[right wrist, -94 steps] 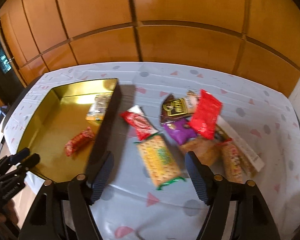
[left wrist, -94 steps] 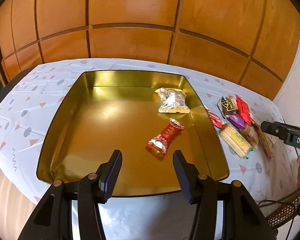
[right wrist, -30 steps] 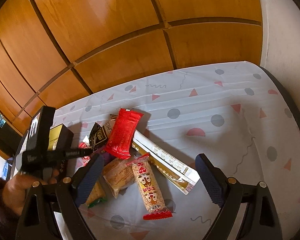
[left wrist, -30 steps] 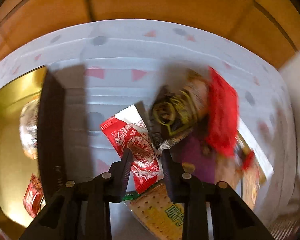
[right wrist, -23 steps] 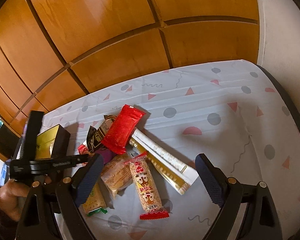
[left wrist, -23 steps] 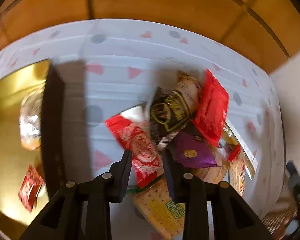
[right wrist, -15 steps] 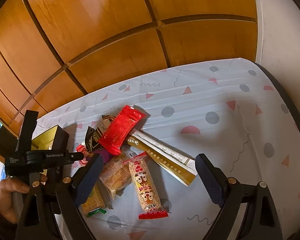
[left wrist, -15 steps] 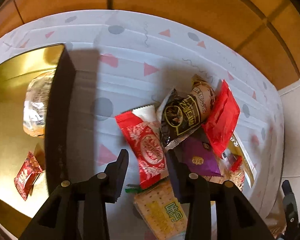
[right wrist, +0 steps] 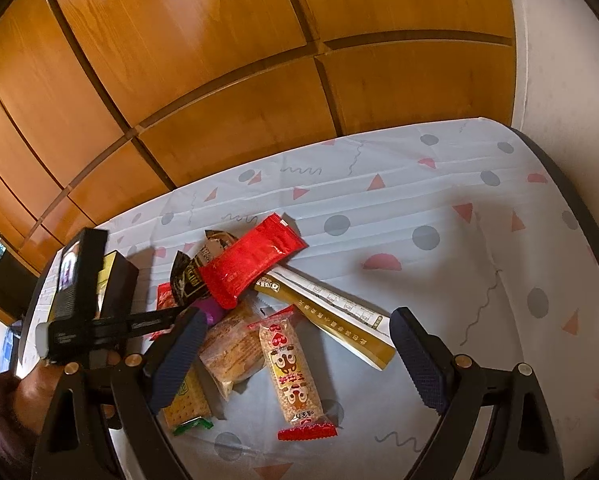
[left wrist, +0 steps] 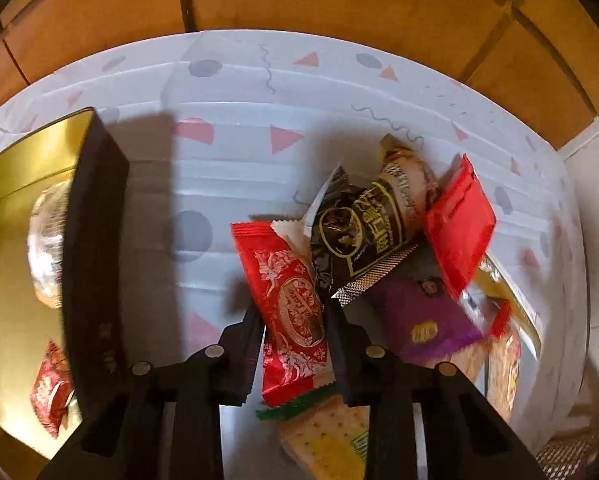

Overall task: Organize snacks
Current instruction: 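Grasp the red-and-white wrapped snack with the left gripper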

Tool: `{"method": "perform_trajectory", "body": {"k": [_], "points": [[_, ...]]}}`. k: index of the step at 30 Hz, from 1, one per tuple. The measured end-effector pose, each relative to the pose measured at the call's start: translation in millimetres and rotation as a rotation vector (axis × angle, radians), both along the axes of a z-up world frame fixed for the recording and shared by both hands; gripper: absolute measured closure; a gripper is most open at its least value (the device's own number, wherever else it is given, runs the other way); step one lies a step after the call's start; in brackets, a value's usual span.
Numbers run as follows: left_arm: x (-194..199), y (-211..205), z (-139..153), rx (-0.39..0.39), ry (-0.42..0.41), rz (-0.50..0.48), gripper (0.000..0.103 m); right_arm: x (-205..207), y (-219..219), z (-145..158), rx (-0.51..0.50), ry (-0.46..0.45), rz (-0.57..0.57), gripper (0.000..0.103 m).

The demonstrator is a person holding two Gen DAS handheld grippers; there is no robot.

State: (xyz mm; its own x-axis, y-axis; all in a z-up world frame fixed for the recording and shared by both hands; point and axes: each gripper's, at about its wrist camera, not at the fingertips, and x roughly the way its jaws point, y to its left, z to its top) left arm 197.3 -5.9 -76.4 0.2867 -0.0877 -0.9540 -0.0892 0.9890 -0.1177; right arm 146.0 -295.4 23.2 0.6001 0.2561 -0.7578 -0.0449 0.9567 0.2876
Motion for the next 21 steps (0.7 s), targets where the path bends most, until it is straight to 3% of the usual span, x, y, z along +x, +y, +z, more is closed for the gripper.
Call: {"method": "perform_trajectory", "body": {"k": [5,10,11,13,15,18,21], "points": [[-26.1,1.1,23.5,-0.004,-0.067,-0.079,0.079,1.6,-2.4,-2.7,-0.005,0.012,-0.016,0.01],[-46.2,0.9,22.7,-0.006,-0.042,-0.126,0.084,2.8,-2.6,-7.4,-0.028,0.03,-0.031,0.01],[-49.2,1.8,21.6,-0.01,-0.04,-0.121,0.084,3.1,-3.2,-8.3,-0.028,0.033,-0.035,0.01],[-52.0,4.3,19.6,-0.002,-0.035,-0.079,0.071,3.7,-5.6,-10.5,-0.026,0.043,-0.045,0.01],[-49.5,12.7,21.8,-0.013,-0.028,-0.025,0.066,3.6,-6.9,-11.9,-0.027,0.049,-0.051,0.01],[-37.8,30.2,20.1,-0.068,-0.009,0.08,0.065,3.3,-6.1,-12.7,-0.033,0.052,-0.051,0.01],[-25.0,29.7,19.0,-0.046,-0.007,0.107,0.065,3.4,-4.4,-13.4,-0.036,0.054,-0.042,0.01]]}}
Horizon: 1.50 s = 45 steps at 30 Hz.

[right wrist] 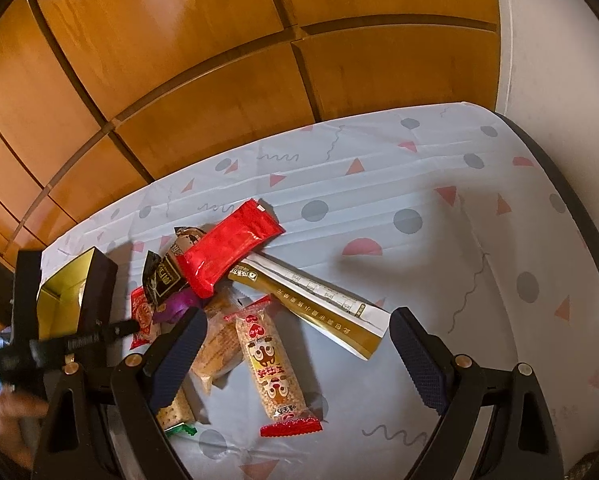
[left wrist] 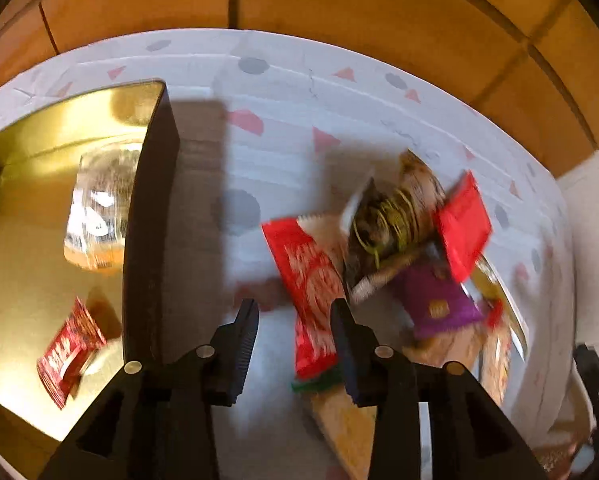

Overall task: Organize snacks
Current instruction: 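Grasp the red-and-white wrapped snack with the left gripper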

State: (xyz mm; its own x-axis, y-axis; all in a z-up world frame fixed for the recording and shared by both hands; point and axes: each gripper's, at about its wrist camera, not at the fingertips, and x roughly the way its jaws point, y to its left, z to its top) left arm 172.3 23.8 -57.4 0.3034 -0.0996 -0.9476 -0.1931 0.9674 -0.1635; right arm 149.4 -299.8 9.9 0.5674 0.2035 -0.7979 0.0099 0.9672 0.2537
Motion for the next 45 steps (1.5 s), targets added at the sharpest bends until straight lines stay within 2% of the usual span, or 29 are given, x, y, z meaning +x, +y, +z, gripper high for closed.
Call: {"method": "perform_trajectory", "body": {"k": [7,13,14,15,16,18,23,26,30,33,35,41,43,45], "points": [[19.9,-14.1,-15.8,0.027,0.047,-0.042,0.063,0.9,1.2,2.2,0.016,-0.005,0.01,0.01],[25.6,-26.1,-20.0,0.057,0.023,-0.11,0.056,3.2,3.3,3.2,0.022,-0.006,0.017,0.01],[21.4,-27.7,-19.2,0.07,0.009,-0.132,0.057,3.3,3.7,3.0,0.022,-0.005,0.019,0.01],[16.8,-27.8,-17.6,0.072,-0.002,-0.143,0.068,3.0,3.9,2.8,0.02,-0.005,0.018,0.01],[8.6,-25.9,-14.3,0.062,-0.009,-0.147,0.07,2.5,3.2,3.0,0.017,-0.006,0.015,0.01],[-4.1,-23.0,-10.8,0.028,-0.016,-0.155,0.072,2.4,1.2,3.0,0.015,-0.008,0.006,0.013],[-36.1,-18.2,4.1,0.039,-0.094,-0.191,0.081,4.9,-4.5,-1.2,0.021,0.009,-0.014,0.022],[-53.1,-15.0,11.1,0.033,-0.128,-0.219,0.083,5.8,-4.8,-4.7,0.022,0.022,-0.015,0.022],[-80.4,-14.6,26.4,-0.032,-0.173,-0.272,0.093,6.2,-2.6,-10.5,0.016,0.043,-0.009,0.022],[-84.6,-27.3,15.4,-0.052,-0.189,-0.317,0.095,5.1,0.2,-12.5,0.022,0.047,0.001,0.023],[-95.2,-26.2,13.0,-0.085,-0.177,-0.32,0.095,4.8,5.2,-13.9,0.023,0.046,0.017,0.023],[-92.4,-19.7,3.7,-0.169,-0.147,-0.294,0.092,3.8,13.2,-18.8,0.009,0.054,0.034,0.023],[-85.3,-14.9,0.2,-0.226,-0.121,-0.251,0.073,4.2,13.0,-19.4,0.01,0.056,0.034,0.023],[-77.8,-12.0,-3.1,-0.26,-0.094,-0.205,0.072,4.8,13.1,-19.8,0.014,0.059,0.036,0.023]]}}
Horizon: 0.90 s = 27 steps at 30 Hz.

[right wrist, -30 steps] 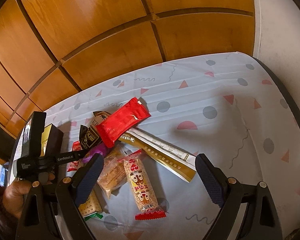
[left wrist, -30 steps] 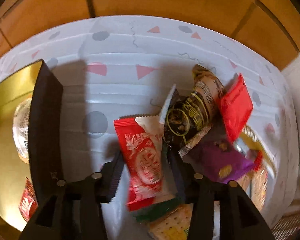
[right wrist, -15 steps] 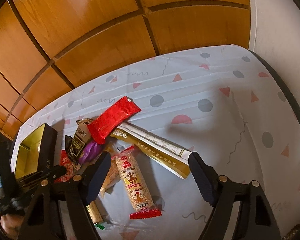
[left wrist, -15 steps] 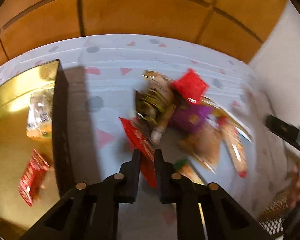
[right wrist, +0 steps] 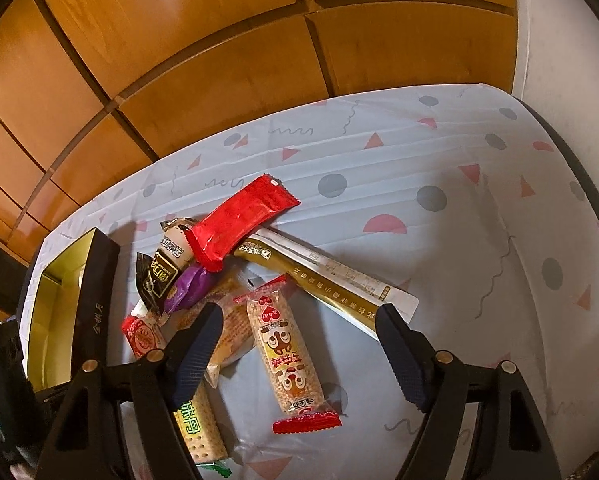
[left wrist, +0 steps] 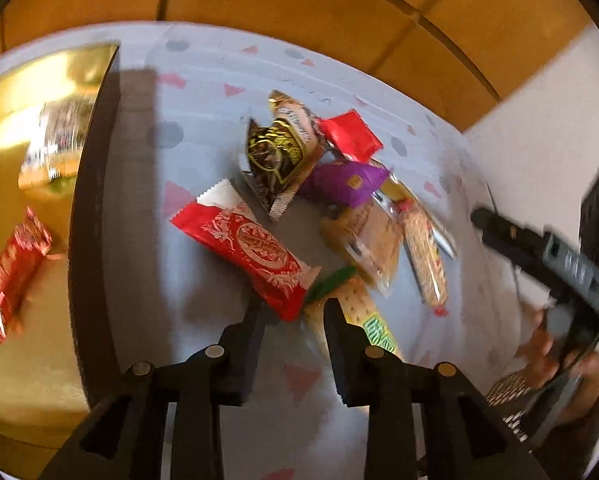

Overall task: Organize snacks
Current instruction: 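Grasp the red-and-white wrapped snack with the left gripper, then lift the red-and-white snack with the left gripper while the right gripper lifts a red packet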

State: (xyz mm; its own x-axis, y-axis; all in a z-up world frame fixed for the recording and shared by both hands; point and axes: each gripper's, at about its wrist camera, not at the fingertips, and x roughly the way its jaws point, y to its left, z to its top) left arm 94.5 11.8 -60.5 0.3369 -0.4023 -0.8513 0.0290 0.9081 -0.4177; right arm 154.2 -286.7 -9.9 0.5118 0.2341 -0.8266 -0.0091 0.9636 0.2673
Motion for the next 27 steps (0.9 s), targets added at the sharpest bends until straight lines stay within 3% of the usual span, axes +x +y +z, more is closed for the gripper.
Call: {"method": "perform_trajectory", "body": {"k": [5,8,10,14,16,18,22,27], "points": [[19.8,0.7,-1.2,0.009,0.039,0.1,0.063,-0.4,2.0,0.9,0.0,-0.005,0.009,0.023],[35.5,-7.8,-5.3,0.079,0.058,0.125,0.061,-1.1,3.9,2.9,0.0,-0.015,0.017,0.023],[46.3,-15.6,-14.8,0.135,0.085,0.118,0.058,-1.4,4.7,4.2,0.003,-0.019,0.022,0.023],[45.3,-29.9,-12.2,0.211,0.029,0.055,0.059,-0.3,4.4,5.8,0.035,-0.015,0.029,0.023],[36.4,-29.8,-11.7,0.213,-0.004,0.022,0.068,3.8,3.0,6.5,0.078,0.001,0.024,0.023],[27.5,-26.4,-10.8,0.203,-0.015,0.014,0.07,14.1,2.9,7.8,0.143,0.016,0.017,0.023],[6.7,-21.1,-9.9,0.2,-0.04,-0.017,0.072,42.7,17.5,4.9,0.155,0.048,0.014,0.024],[-10.9,-20.7,-8.3,0.2,-0.081,-0.062,0.073,87.7,40.6,-19.9,0.161,0.147,-0.021,0.031]]}}
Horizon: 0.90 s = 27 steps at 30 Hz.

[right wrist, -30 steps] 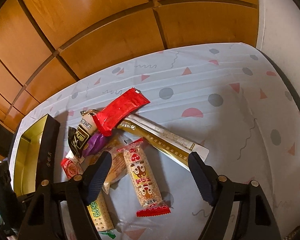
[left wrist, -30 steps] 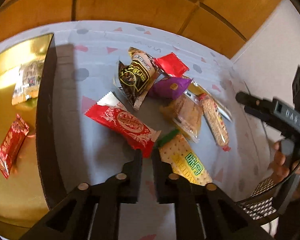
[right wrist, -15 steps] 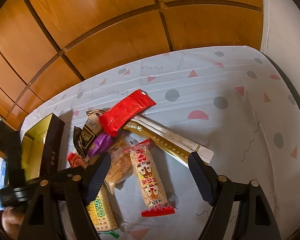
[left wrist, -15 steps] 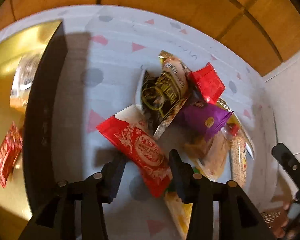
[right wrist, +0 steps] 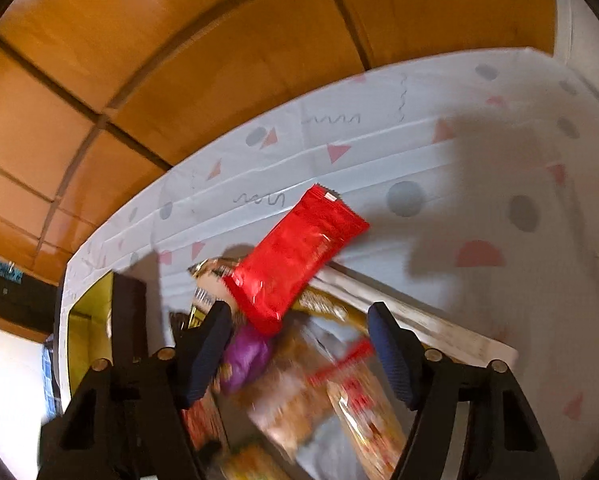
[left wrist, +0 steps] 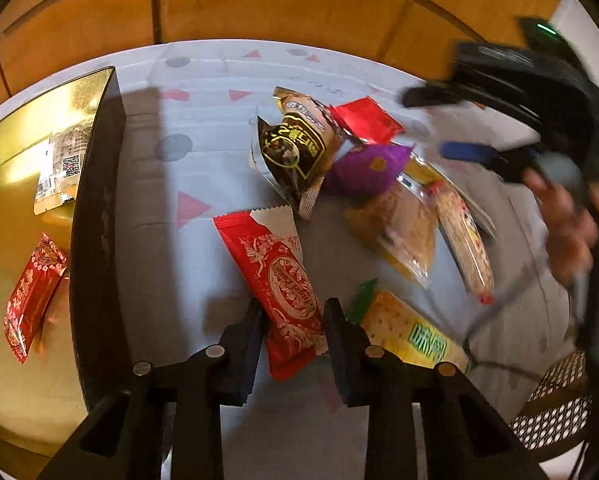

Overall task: Organize snacks
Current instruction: 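Lift the red-and-white snack with the left gripper while the right gripper lifts a red packet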

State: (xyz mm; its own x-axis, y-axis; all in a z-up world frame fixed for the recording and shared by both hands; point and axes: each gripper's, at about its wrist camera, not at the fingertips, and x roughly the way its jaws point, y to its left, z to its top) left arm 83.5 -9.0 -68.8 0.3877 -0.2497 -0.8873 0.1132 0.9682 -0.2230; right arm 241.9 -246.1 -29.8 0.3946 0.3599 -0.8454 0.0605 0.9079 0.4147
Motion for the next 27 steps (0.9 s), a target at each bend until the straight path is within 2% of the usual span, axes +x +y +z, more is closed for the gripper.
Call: {"method": "perform_trajectory", "body": {"k": [4,6,10,11,12,13,14,15,24,27], "points": [[-9.9,-0.8,2.3,0.001,-0.034,-0.031,0.075,27.0,12.3,-19.0,-0.011,0.056,-0.064,0.031],[-11.9,-1.6,1.3,-0.005,-0.036,-0.04,0.075,36.7,17.2,-24.3,-0.005,0.072,-0.081,0.028],[-15.1,0.2,2.1,-0.01,-0.046,-0.053,0.075,52.4,36.9,-32.4,-0.078,0.089,-0.071,0.025],[-12.2,-5.1,-1.3,-0.016,-0.042,-0.052,0.075,55.2,41.7,-34.6,-0.114,0.092,-0.06,0.028],[-12.3,-4.8,-1.2,-0.022,-0.04,-0.054,0.075,57.4,45.6,-37.1,-0.148,0.1,-0.044,0.049],[-11.9,-5.1,-1.7,-0.024,-0.039,-0.057,0.075,58.1,50.9,-38.5,-0.197,0.101,-0.021,0.057],[-12.2,-5.7,-2.3,-0.027,-0.038,-0.061,0.075,56.9,53.4,-36.6,-0.232,0.087,-0.007,0.066],[-11.3,-5.8,-3.3,-0.031,-0.036,-0.06,0.075,55.6,53.8,-35.1,-0.23,0.079,0.008,0.067],[4.1,-1.8,-7.8,-0.126,0.029,-0.04,0.074,2.7,15.9,29.3,-0.18,-0.082,0.074,0.067],[6.3,-2.1,-8.0,-0.138,0.045,-0.036,0.068,-20.1,1.6,43.9,-0.215,-0.128,0.099,0.067]]}}
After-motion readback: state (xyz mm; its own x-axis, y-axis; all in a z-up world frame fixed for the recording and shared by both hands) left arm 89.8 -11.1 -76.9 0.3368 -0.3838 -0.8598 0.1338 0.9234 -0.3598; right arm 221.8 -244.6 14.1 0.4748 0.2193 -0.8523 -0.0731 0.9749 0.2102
